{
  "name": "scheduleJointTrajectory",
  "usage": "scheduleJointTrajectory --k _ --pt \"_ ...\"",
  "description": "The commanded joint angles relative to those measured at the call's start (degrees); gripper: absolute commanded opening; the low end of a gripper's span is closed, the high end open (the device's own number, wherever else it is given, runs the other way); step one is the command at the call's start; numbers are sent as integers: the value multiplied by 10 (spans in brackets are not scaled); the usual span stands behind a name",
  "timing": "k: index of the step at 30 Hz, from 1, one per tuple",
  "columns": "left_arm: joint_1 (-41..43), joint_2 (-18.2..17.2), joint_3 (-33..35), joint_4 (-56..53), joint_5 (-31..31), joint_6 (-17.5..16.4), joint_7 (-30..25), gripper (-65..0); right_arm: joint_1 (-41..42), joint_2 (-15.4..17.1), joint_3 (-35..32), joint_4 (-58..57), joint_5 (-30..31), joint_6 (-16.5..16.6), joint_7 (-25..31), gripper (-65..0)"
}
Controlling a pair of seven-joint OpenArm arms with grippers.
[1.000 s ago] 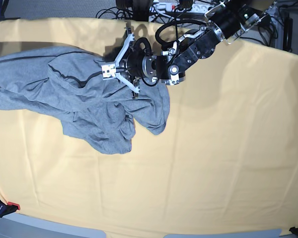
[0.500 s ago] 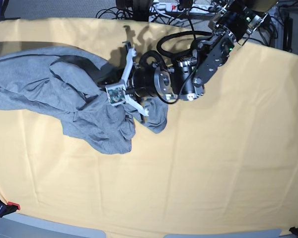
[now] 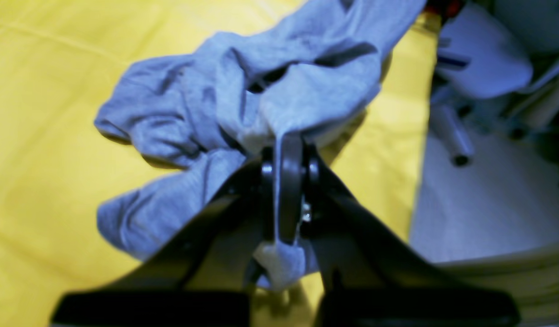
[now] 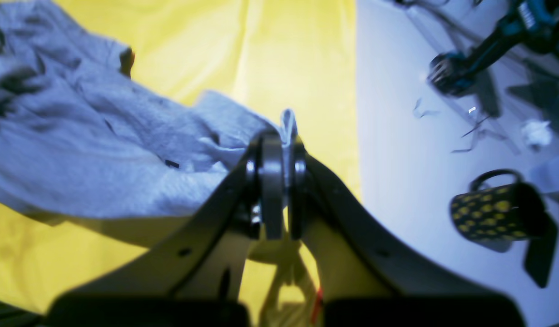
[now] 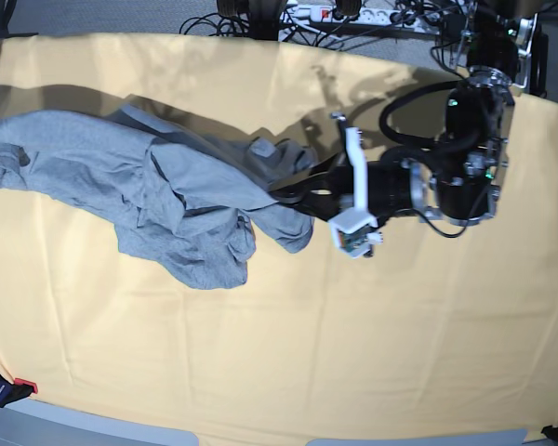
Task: Layout the t-shirt on the table in an organized manner, then fold the t-shirt properly
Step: 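Pull the lifted shirt away from the right gripper, stretching it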
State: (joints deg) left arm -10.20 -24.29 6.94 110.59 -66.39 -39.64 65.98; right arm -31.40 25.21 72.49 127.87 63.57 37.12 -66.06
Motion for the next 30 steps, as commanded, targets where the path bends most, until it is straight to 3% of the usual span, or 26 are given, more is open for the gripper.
scheduleJointTrajectory --k 1,4,5,12,23,30 --pt "-4 -7 -25 9 -49 -4 -4 -650 -2 11 6 2 5 0 13 -650" --pt "3 -10 -90 9 -172 -4 68 -650 -2 12 13 2 3 0 13 -650" --pt "3 -12 -111 9 -186 -4 98 -650 -2 12 17 3 3 0 13 -650" --pt "26 -90 -177 37 -186 -4 108 -650 -2 12 42 3 28 0 -6 -650" --pt "151 -213 -188 183 -186 -4 116 -650 -58 12 42 4 91 29 -67 -650" --pt "244 -252 -212 227 -186 -4 140 -650 -83 12 42 4 91 29 -118 -650"
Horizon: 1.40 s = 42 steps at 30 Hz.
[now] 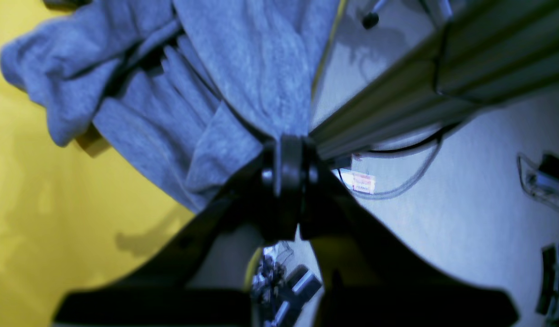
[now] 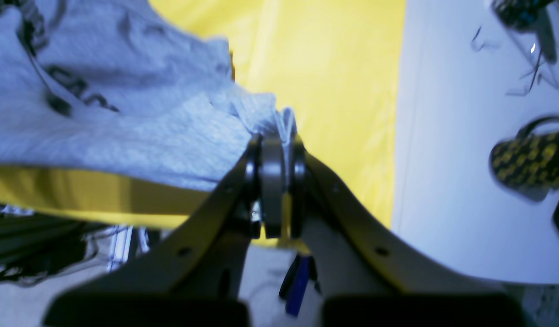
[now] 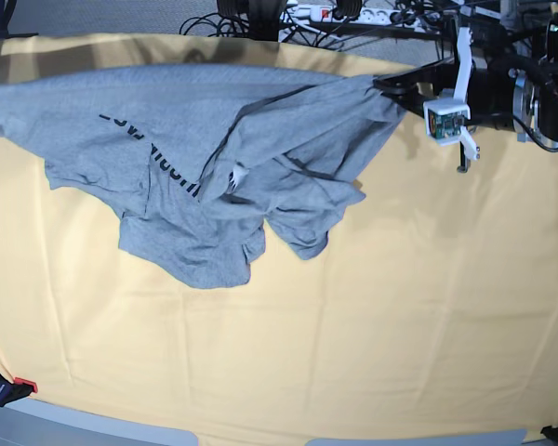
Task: Layout the t-shirt on the table in an organized manner, then fold the t-shirt properly
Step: 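Pull the lifted shirt away from the right gripper, stretching it, then lower the stretched shirt onto the table with both grippers and release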
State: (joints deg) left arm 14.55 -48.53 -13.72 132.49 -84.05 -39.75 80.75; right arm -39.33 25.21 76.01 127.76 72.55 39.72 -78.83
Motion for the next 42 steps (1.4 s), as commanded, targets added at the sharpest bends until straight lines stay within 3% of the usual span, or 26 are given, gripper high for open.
scheduleJointTrajectory --k 1,6,9,12,14,20,26,29,35,39,42 --pt "12 -14 -14 13 -9 -3 -8 -650 -4 12 7 5 1 3 3 -650" --pt "86 -27 -71 25 -9 -3 -10 -650 -18 12 7 17 26 3 8 -650" --pt "96 -19 -115 25 -9 -3 -45 -650 -18 13 7 17 29 3 52 -650" --pt "76 13 -158 25 0 -3 -131 -650 -12 17 5 17 29 3 115 -650" --pt "48 38 -166 25 40 -3 -180 -650 13 23 -2 17 29 3 132 -650" --pt "-16 91 -115 25 146 -3 -224 -650 119 26 -86 14 19 3 133 -650" --pt "-50 132 -41 -17 233 -3 -268 -650 185 26 -228 14 -104 3 172 -650" --pt "-71 133 -5 -70 241 -3 -268 -650 209 26 -292 14 -187 3 211 -650" --pt "-132 133 34 -176 243 -3 -269 -650 258 26 -395 -24 -287 2 251 -650" --pt "-180 133 36 -235 243 17 -270 -650 302 26 -437 -95 -339 -46 278 -650" --pt "-209 133 36 -268 264 42 -286 -650 340 26 -455 -157 -340 -57 279 -650"
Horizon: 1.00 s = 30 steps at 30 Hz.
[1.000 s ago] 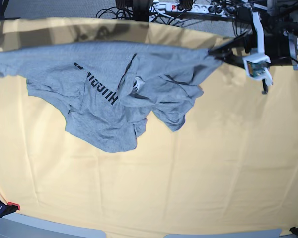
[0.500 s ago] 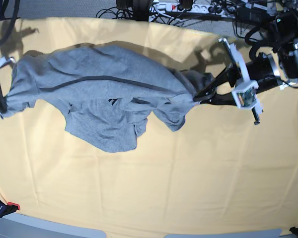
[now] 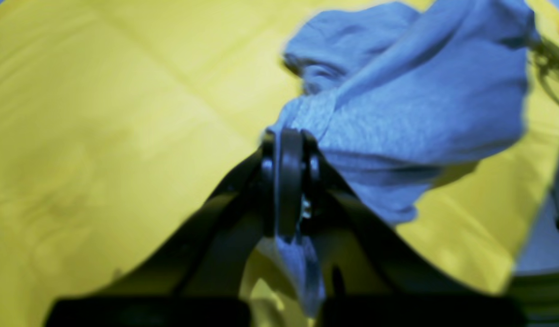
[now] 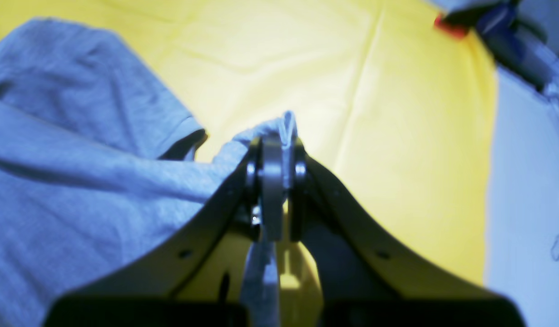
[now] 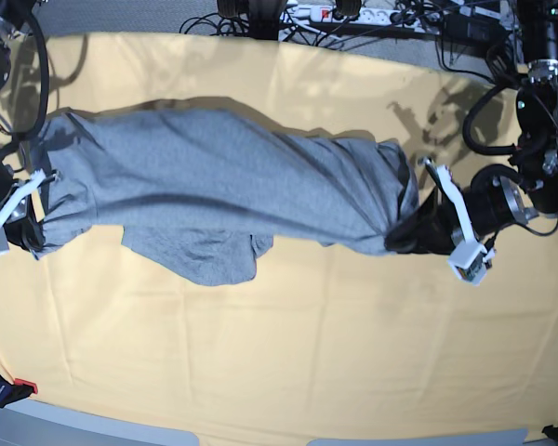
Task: Layout the t-shirt on the table in an organized manner, then fold the t-shirt properly
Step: 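Lower the stretched shirt onto the table with both grippers and release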
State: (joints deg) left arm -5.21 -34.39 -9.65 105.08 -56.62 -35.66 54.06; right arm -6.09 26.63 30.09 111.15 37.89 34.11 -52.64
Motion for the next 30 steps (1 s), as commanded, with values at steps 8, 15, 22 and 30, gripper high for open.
scheduleJointTrajectory --k 8,15,22,30 --pt "-61 -9 -5 -24 15 33 -31 -650 102 12 -6 -109 12 2 16 -650" --pt "-126 -9 15 -24 15 -25 -31 -650 207 12 -95 -162 -9 30 17 -650" --pt "-285 -6 93 -85 152 73 -96 -650 337 12 -162 -191 -132 -57 45 -650" --pt "-408 49 134 -261 137 126 -73 -180 413 12 -167 -259 -142 -73 47 -244"
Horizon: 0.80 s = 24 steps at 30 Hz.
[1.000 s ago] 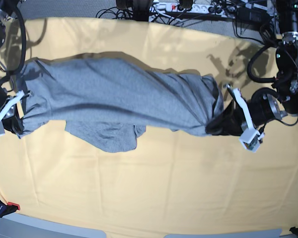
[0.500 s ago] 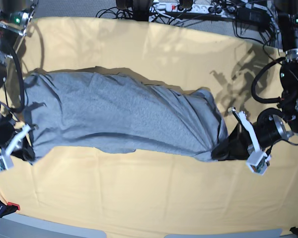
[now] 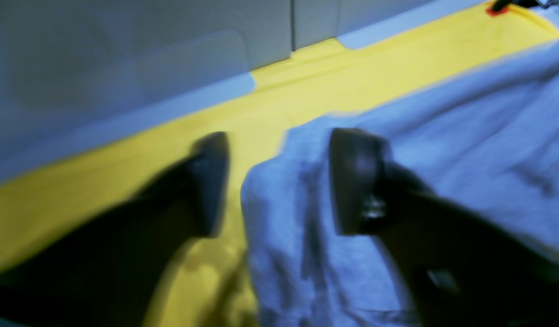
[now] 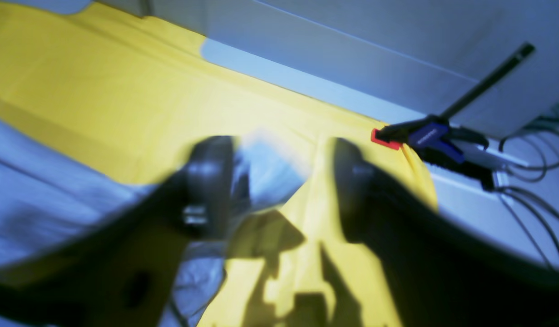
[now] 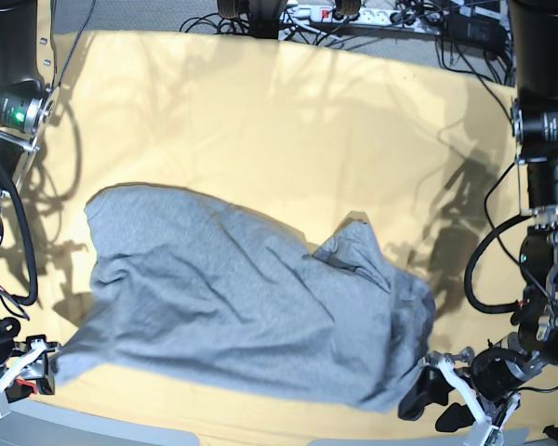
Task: Layout the t-shirt on the table in an organized manner, then fold the t-shirt properly
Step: 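Lower the stretched shirt onto the table with both grippers and release, then move both grippers to the shirt's ends and grasp the edges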
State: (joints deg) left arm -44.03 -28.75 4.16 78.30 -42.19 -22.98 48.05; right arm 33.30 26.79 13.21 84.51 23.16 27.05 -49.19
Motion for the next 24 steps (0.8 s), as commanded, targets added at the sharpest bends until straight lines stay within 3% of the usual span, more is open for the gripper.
scheduleJointTrajectory --k 1,4,8,13,16,20,24 --pt "-24 -8 -4 -5 -14 -1 -13 -152 20 11 2 1 6 -3 12 -228" --pt "-27 -10 -4 -18 -15 -1 -6 -155 19 20 2 -17 6 -2 7 -228" --pt "-26 -11 -4 -18 -45 -9 62 -155 18 40 3 -20 52 15 -49 -228" --pt "-18 -11 -4 -18 -145 -95 203 -155 9 60 3 -20 160 43 -177 -228" --pt "1 -14 -4 -18 -198 -114 271 -155 -30 64 3 -20 190 43 -214 -228" --pt "35 -24 -5 -18 -219 -124 283 -155 -96 64 4 -20 201 41 -216 -230" --pt "52 -38 -5 -17 -246 -124 288 -156 -149 64 32 -20 267 51 -218 -230"
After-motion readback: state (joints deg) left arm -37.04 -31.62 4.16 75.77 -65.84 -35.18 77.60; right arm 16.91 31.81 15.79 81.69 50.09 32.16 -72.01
